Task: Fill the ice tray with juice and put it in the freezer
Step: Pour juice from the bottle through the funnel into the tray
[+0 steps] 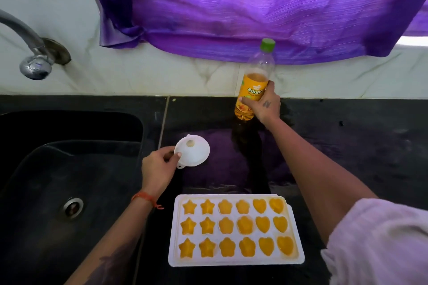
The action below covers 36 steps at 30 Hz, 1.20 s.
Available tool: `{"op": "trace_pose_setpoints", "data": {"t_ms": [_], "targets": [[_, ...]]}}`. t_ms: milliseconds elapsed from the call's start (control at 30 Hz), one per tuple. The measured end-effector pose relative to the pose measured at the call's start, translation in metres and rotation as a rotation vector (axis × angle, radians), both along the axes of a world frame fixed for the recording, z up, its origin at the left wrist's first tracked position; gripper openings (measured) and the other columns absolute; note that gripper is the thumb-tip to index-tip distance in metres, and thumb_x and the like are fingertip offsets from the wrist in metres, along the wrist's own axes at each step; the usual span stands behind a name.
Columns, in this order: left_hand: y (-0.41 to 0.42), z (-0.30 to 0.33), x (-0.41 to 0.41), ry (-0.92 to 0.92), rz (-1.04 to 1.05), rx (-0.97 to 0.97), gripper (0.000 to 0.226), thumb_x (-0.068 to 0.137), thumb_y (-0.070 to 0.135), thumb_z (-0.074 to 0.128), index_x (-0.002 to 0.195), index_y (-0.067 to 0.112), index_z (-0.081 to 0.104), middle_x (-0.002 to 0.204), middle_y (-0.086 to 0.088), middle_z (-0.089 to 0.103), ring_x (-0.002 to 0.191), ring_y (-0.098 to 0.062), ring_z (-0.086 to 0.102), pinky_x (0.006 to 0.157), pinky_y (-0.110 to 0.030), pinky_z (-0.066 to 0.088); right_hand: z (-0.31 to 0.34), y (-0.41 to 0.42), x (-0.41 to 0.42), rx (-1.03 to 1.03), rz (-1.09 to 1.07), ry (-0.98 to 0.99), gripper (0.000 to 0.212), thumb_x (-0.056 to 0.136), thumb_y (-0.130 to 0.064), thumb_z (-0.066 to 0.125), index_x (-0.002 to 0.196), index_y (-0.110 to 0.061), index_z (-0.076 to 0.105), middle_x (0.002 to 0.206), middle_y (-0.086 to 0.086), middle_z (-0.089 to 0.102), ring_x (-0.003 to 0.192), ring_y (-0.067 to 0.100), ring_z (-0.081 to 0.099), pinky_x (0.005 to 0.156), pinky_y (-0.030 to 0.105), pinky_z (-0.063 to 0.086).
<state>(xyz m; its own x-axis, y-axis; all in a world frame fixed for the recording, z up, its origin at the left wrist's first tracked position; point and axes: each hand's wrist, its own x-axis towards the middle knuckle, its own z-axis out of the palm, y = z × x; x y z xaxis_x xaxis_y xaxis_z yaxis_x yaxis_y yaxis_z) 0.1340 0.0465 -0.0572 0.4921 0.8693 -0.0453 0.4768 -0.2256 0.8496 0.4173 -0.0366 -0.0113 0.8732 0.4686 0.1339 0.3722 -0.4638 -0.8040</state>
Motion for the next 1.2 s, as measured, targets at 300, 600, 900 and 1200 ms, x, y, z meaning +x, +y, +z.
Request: {"op": "trace_pose_setpoints", "data": {"t_ms": [300,600,900,1200], "targets": [[0.016,0.019,0.011,0.065,0.052,0.251,0.019,0.082,0.013,0.062,0.096,0.012,0.075,0.079,-0.011,0.075,0.077,-0.028,0.069,0.073,-0.028,0.052,-0.016,-0.013,-0.029,0.036,-0.08,0.175,0.091,0.071,-0.033,0.08,0.143,-0.011,0.028,0.135,0.015,0.05,0.121,0.03,0.051,0.103,0.045,0.042],[0.068,0.05,0.063,0.273,-0.125,0.783,0.03,0.078,0.002,0.059,0.106,0.005,0.07,0.09,-0.024,0.065,0.07,-0.043,0.063,0.059,-0.046,0.049,-0.029,-0.09,-0.092,0.202,-0.13,0.263,0.069,0.079,-0.022,0.074,0.138,-0.017,0.04,0.123,0.008,0.057,0.098,0.014,0.057,0.087,0.028,0.049],[0.091,0.042,0.097,0.413,-0.462,1.242,0.049,0.051,-0.003,0.079,0.097,0.013,0.074,0.079,-0.012,0.069,0.049,-0.027,0.058,0.042,-0.026,0.044,-0.037,-0.119,-0.096,0.194,-0.179,0.209,0.046,0.081,-0.019,0.071,0.124,-0.018,0.054,0.107,0.001,0.062,0.088,0.008,0.063,0.08,0.029,0.052],[0.071,-0.003,0.072,0.453,-0.654,1.135,0.056,0.05,-0.002,0.082,0.103,0.014,0.072,0.111,-0.014,0.068,0.059,-0.033,0.061,0.043,-0.031,0.047,-0.04,-0.112,-0.112,0.113,-0.134,0.183,0.033,0.083,-0.02,0.07,0.115,-0.02,0.06,0.102,-0.003,0.063,0.089,0.011,0.063,0.085,0.032,0.054]]}}
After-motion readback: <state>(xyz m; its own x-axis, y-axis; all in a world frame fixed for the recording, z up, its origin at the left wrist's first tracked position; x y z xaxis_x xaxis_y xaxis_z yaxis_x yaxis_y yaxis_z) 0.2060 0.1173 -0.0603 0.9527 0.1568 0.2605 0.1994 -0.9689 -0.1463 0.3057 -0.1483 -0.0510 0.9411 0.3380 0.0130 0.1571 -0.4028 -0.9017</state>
